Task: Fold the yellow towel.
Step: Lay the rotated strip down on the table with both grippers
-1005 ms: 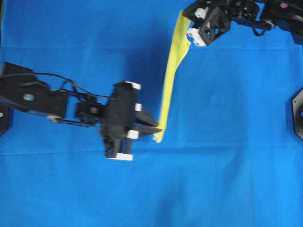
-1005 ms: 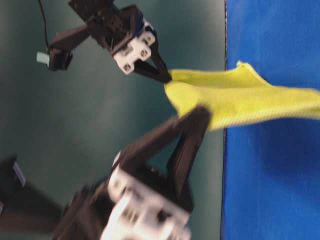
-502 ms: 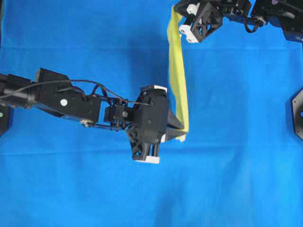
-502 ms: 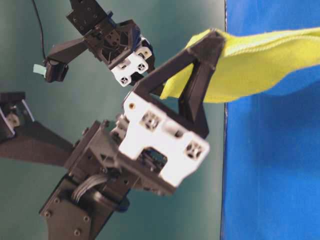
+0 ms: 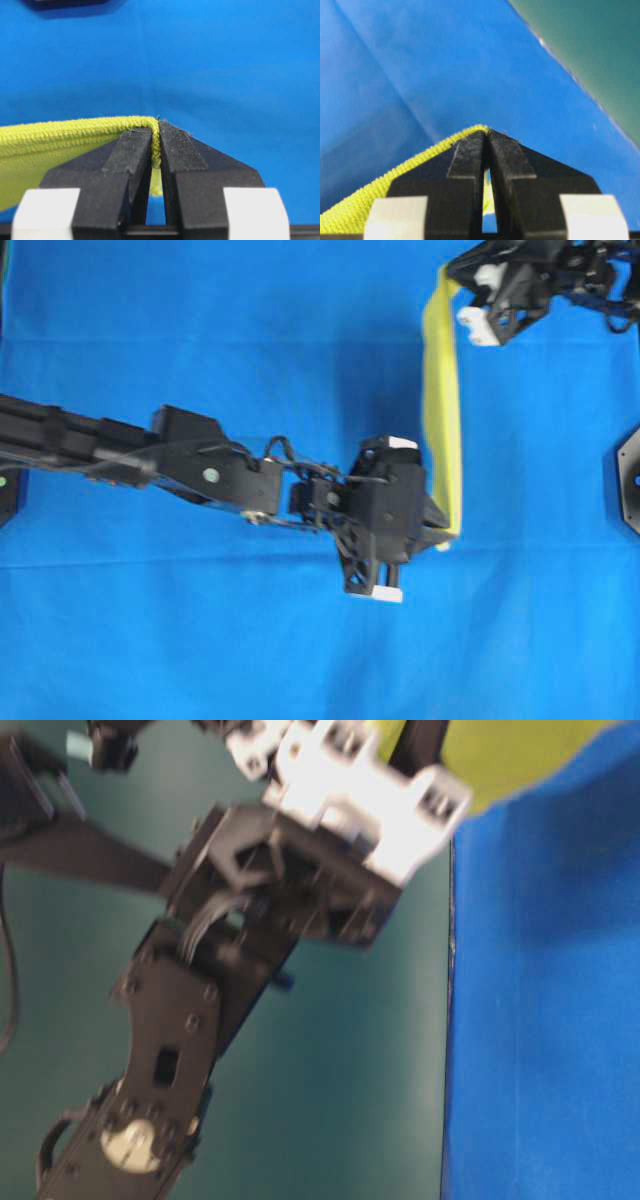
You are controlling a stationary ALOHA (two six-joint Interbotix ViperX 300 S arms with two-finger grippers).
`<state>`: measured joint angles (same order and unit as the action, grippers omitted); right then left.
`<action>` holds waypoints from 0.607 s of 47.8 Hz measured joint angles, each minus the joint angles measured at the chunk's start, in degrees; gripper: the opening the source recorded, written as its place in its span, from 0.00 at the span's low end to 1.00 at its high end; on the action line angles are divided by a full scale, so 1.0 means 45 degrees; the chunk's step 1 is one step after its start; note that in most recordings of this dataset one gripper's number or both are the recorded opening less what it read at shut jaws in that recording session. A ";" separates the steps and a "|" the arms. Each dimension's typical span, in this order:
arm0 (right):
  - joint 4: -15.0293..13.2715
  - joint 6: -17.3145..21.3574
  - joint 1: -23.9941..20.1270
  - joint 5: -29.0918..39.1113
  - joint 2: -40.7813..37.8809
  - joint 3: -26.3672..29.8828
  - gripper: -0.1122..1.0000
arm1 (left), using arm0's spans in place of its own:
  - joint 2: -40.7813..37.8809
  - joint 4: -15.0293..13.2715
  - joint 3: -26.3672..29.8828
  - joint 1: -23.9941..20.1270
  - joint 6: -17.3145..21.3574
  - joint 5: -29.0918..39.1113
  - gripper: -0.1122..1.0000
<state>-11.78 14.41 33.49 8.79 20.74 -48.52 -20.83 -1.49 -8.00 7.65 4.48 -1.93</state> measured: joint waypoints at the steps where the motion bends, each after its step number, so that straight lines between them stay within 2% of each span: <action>1: 0.0000 0.0000 0.0000 0.0039 0.0117 -0.0078 0.12 | -0.0078 0.0000 0.0098 0.0020 0.0000 0.0000 0.12; 7: 0.0000 0.0000 0.0020 0.0156 0.0391 -0.0352 0.12 | -0.0449 0.0000 0.0293 0.0039 0.0020 -0.0078 0.12; 13: 0.0000 0.0000 -0.0020 0.0137 -0.0137 -0.0293 0.12 | -0.0469 0.0000 -0.0312 0.0059 -0.0098 -0.0234 0.12; 24: 0.0000 0.0000 -0.0781 -0.0312 -0.2676 0.1152 0.12 | 0.0234 -0.0039 -0.3008 0.0195 -0.0488 -0.2207 0.12; 29: 0.0020 0.0000 -0.1133 -0.0527 -0.3828 0.2129 0.12 | 0.0781 -0.0078 -0.4492 0.0254 -0.1113 -0.3437 0.12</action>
<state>-11.69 14.41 28.39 6.42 3.52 -38.94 -17.31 -1.85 -28.21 8.79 -0.53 -17.40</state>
